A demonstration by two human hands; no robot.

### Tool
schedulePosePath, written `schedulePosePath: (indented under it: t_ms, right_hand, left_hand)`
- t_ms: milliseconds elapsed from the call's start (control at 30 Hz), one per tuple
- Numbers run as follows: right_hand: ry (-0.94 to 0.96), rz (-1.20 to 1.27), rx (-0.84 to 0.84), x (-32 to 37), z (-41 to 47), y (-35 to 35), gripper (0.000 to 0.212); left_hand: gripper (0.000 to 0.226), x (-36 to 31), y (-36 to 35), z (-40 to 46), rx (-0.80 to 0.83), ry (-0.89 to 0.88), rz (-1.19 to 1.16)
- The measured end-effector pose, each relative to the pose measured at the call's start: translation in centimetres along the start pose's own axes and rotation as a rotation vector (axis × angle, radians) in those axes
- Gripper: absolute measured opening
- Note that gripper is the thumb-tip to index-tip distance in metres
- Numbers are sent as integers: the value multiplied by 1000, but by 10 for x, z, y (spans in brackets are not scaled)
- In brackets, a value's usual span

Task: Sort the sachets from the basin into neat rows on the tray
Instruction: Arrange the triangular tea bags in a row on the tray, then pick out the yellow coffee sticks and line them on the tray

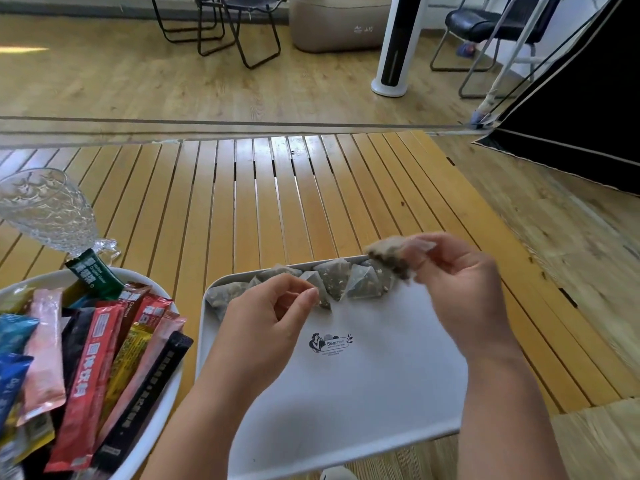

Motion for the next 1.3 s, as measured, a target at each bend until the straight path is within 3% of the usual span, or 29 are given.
schedulePosePath:
  t_ms: [100, 167, 300, 367, 467, 700, 833, 933, 1167, 1300]
  right_hand:
    - [85, -167, -348, -4, 2, 23, 9]
    - [93, -271, -439, -10, 2, 27, 7]
    - [-34, -418, -284, -23, 9, 20, 17]
    - [-143, -435, -159, -29, 10, 15, 33]
    - [-159, -488, -151, -28, 10, 16, 51]
    - [-190, -572, -125, -33, 11, 10, 35]
    - [-188, -561, -200, -30, 10, 13, 31]
    - [-198, -531, -148, -32, 9, 7, 31]
    - [-188, -442, -43, -36, 11, -5, 50]
    - [-99, -484, -174, -25, 10, -3, 44]
  left_hand:
    - [10, 1, 1, -1, -6, -13, 43]
    - [11, 1, 1, -2, -13, -26, 58]
    - [12, -2, 3, -3, -14, -46, 78]
    - [11, -3, 4, -3, -8, -44, 95]
    - [12, -1, 4, -4, 5, -19, 152]
    - [15, 9, 1, -2, 88, 76, 430]
    - [23, 5, -6, -6, 223, -72, 491]
    - [35, 2, -13, -8, 300, -149, 512]
    - [53, 6, -15, -5, 300, -190, 557]
    - [43, 4, -7, -6, 238, -156, 520]
Point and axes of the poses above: each hand's wrist, its own z-axis towards the middle knuckle, its own y-axis out of the back of the hand, x = y × z, the point moved 3 cm from there along z, towards the middle knuckle, and after that the axes turned 9 degrees about z, right-handed, at the moved point
